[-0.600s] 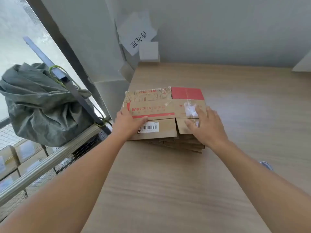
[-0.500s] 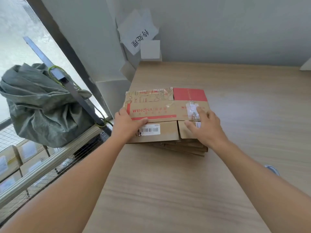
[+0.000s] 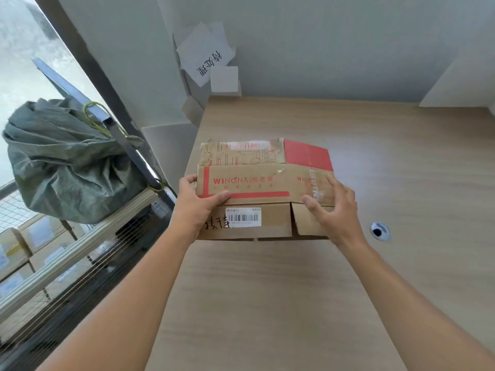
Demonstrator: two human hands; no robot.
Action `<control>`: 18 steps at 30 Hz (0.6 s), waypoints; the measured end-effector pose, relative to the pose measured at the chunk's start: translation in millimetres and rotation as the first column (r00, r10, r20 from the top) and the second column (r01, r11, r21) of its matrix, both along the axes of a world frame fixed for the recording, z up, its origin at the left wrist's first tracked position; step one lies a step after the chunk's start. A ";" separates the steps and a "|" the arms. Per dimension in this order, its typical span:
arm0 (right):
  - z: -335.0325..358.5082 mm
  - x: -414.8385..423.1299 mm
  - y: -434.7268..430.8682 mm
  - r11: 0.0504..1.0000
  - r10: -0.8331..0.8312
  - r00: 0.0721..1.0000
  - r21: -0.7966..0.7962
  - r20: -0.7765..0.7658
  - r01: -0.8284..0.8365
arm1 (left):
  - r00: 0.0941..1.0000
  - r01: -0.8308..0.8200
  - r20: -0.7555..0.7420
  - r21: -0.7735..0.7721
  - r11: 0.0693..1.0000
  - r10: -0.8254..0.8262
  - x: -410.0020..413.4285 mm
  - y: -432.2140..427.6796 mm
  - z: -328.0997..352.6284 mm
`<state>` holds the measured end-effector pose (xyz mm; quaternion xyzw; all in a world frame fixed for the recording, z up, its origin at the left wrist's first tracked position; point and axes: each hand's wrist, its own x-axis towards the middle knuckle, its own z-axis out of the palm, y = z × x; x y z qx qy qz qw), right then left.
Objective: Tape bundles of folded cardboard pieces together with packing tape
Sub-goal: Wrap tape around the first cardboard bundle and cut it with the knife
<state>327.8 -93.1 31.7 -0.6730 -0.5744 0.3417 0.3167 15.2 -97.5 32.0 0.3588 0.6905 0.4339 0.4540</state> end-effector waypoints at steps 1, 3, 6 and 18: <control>5.4 4.0 -19.2 0.999 -0.031 0.999 0.003 -0.040 0.032 | 0.999 0.029 0.020 0.020 0.999 -0.030 4.2 -17.1 5.3; 14.0 12.0 -63.6 0.996 -0.092 0.991 0.008 -0.096 0.093 | 0.994 0.081 0.068 0.048 0.996 -0.084 13.1 -55.9 11.2; 18.3 18.5 -138.5 0.992 -0.130 0.986 -0.010 -0.105 0.130 | 0.979 0.170 0.108 0.039 0.985 -0.173 28.1 -121.2 10.4; 7.3 34.9 -346.8 0.989 -0.041 0.913 -0.146 -0.406 -0.021 | 0.916 0.363 0.155 0.081 0.928 -0.371 71.7 -311.5 -17.0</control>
